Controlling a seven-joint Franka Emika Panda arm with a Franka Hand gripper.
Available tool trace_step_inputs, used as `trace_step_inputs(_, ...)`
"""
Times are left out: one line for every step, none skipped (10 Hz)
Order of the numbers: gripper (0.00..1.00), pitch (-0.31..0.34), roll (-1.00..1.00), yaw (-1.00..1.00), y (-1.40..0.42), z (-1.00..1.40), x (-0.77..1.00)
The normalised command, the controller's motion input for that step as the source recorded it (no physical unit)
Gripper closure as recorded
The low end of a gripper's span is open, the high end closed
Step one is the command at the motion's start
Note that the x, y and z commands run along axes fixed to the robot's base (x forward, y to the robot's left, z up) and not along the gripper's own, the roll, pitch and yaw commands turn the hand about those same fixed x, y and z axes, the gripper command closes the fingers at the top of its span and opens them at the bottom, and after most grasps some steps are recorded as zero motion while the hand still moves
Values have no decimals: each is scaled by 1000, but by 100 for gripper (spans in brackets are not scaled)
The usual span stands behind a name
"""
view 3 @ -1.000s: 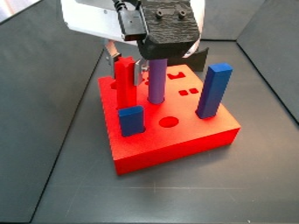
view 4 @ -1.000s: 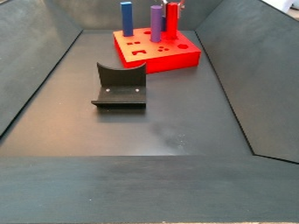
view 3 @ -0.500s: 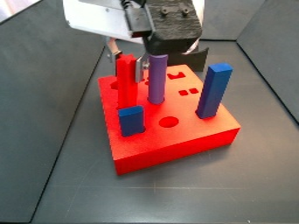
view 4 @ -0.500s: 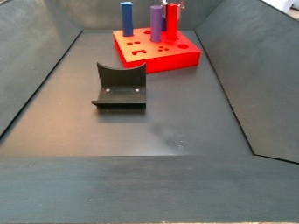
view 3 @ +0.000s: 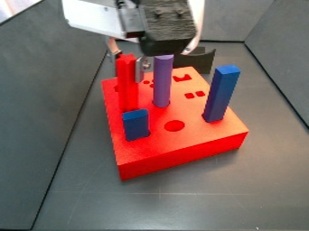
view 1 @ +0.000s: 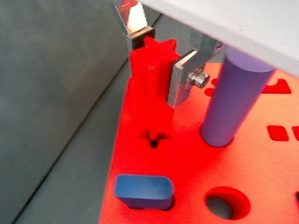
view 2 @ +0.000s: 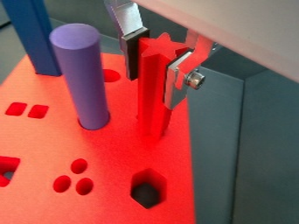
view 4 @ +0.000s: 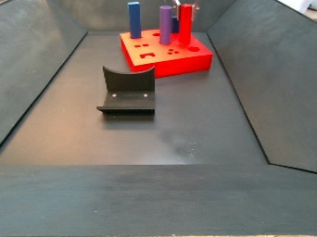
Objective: Pick up the star object. Move up. Place the star object on the fixture. Regrasp the star object. Move to above the board. Insert the star object.
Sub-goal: Insert the star object.
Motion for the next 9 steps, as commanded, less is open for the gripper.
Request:
trace_step_inputs(100, -139, -3, -86, -137, -186, -37)
trace_step_inputs(100, -120, 0, -54, -203, -194, 0)
trace_step_inputs(100, 0, 0, 0, 0, -49, 0)
trace_step_inputs(100, 90, 0, 106, 29, -254, 277)
trace_step_inputs(100, 147, 26, 237, 106, -323, 323)
trace_step_inputs(100, 116, 0, 163, 63, -100, 169)
trace_step_inputs(100, 0, 6, 0, 0, -11, 0)
trace_step_inputs(100, -60, 77, 0, -17, -543, -109)
trace_step_inputs(100, -141, 181, 0, -49, -869, -391)
